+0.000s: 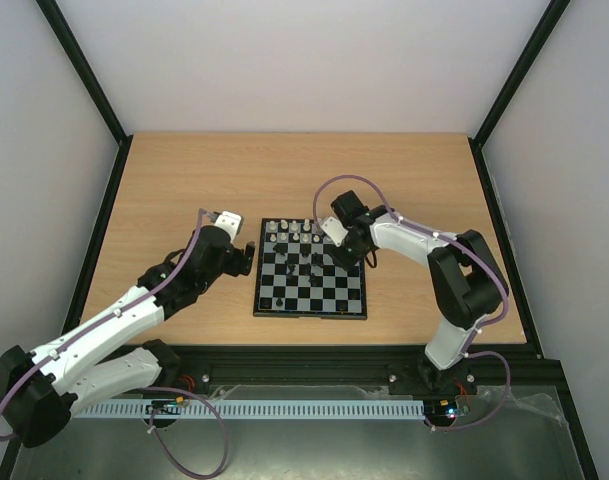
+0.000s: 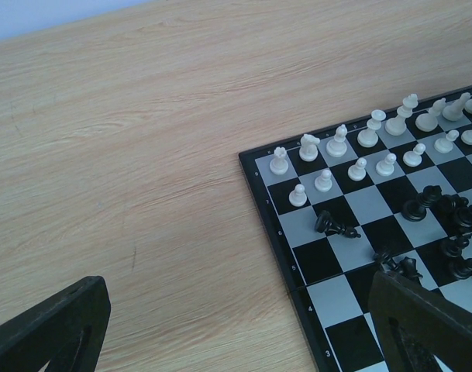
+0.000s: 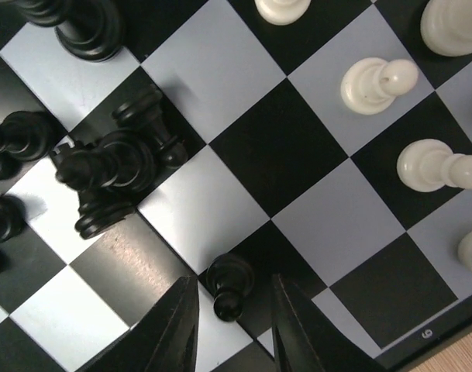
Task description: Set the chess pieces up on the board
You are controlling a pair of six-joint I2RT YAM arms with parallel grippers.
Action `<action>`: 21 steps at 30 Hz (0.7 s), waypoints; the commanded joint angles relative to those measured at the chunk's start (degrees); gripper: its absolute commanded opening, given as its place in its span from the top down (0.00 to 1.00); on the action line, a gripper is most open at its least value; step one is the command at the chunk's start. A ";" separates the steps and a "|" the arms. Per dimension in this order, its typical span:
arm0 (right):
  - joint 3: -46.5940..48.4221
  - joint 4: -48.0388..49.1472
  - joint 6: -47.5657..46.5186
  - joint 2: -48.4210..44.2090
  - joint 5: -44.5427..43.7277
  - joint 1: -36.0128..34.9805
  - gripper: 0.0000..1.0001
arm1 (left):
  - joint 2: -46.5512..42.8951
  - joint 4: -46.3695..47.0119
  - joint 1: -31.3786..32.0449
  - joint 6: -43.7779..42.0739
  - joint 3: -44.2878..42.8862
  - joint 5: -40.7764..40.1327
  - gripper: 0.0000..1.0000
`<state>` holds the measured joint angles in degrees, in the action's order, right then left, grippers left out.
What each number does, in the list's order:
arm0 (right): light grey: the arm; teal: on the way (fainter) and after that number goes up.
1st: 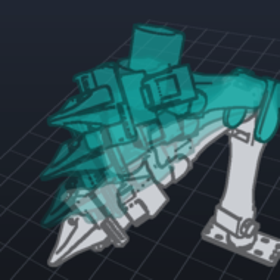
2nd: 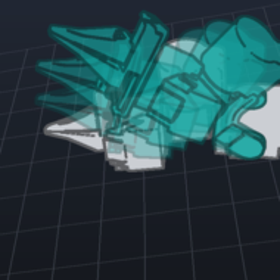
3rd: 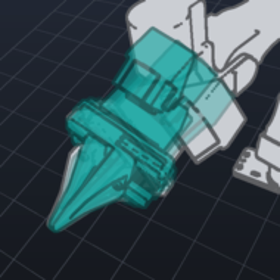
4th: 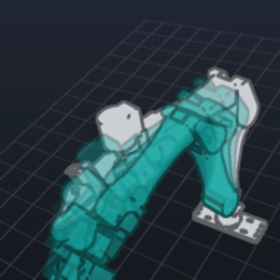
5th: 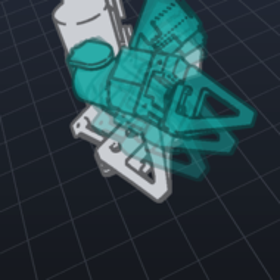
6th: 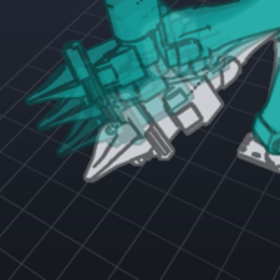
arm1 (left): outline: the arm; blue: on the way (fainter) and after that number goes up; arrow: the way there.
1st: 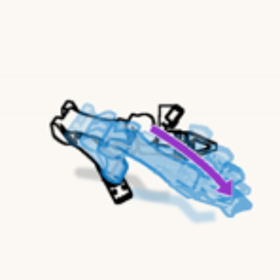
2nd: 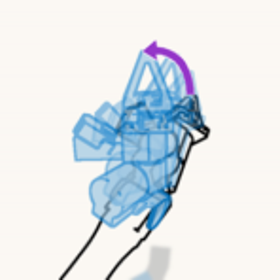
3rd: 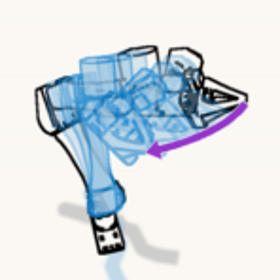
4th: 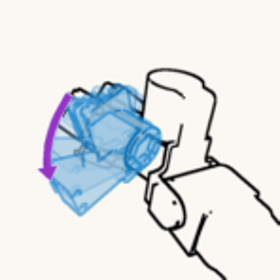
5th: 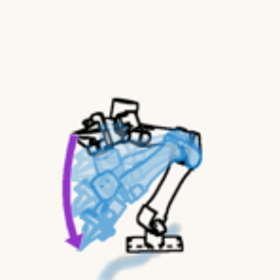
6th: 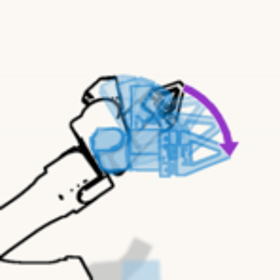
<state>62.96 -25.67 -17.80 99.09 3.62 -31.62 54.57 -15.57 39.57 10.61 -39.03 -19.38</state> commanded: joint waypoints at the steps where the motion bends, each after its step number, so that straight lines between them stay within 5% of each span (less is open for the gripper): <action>1: 1.99 -0.23 -0.16 2.22 -0.42 0.15 0.75 | 0.79 -0.86 -0.20 -0.42 0.07 -0.32 0.06; 10: 1.97 -2.18 -0.80 0.80 2.00 0.11 0.95 | 1.48 -1.21 -0.20 -0.53 0.03 -0.92 0.06; 21: -5.71 -7.58 -2.22 -11.52 6.49 0.06 0.97 | 1.46 -1.21 -0.20 -0.50 -0.01 -0.50 0.06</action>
<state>60.18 -27.40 -19.09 92.29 6.92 -31.62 55.88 -15.84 39.57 10.61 -39.03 -19.53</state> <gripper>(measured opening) 0.062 0.940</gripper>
